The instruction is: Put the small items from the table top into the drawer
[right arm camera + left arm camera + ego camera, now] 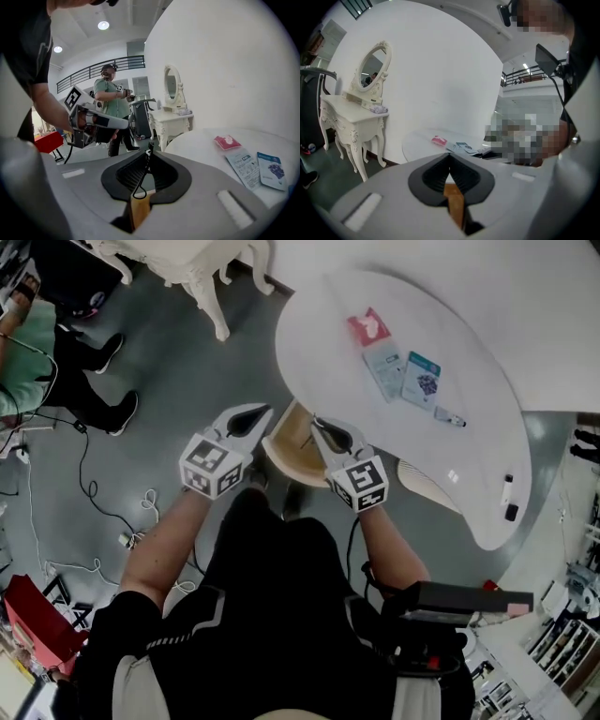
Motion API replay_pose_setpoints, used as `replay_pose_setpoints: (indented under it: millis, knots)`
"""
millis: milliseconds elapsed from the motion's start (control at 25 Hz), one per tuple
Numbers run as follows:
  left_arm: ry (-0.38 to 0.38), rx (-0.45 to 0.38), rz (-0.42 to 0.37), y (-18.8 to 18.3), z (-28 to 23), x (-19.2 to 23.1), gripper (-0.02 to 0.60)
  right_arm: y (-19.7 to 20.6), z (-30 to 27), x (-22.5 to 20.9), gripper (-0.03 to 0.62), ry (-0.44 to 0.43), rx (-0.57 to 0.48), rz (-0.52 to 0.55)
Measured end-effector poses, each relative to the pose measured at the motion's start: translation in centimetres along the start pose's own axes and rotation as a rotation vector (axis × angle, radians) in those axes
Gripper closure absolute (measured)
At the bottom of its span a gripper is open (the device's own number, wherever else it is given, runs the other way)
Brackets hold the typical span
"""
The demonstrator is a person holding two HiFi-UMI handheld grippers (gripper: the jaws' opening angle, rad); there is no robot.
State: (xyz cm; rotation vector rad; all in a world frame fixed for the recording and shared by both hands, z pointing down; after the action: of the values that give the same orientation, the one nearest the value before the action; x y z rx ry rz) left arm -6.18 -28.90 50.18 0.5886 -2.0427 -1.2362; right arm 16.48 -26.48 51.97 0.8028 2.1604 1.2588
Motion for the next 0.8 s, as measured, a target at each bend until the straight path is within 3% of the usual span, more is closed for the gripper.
replay_pose_setpoints:
  millis: [440, 800]
  knots:
    - [0.004, 0.141, 0.013, 5.8, -1.8, 2.5, 0.58, 6.2, -4.7, 1.2, 0.56, -0.099, 0.216, 0.047]
    - [-0.002, 0.204, 0.029, 8.3, -2.8, 3.8, 0.58, 10.2, -7.5, 1.1, 0.56, -0.111, 0.342, 0.127]
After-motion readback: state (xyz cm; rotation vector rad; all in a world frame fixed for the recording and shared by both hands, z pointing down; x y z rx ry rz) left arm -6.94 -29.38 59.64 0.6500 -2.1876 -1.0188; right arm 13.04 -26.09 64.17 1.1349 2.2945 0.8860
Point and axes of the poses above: the fingertips, and each gripper's own axes: z backward along the fingers, x to its left, y out of its underside, the point moved 10 cm from there along z, backward along the fingers
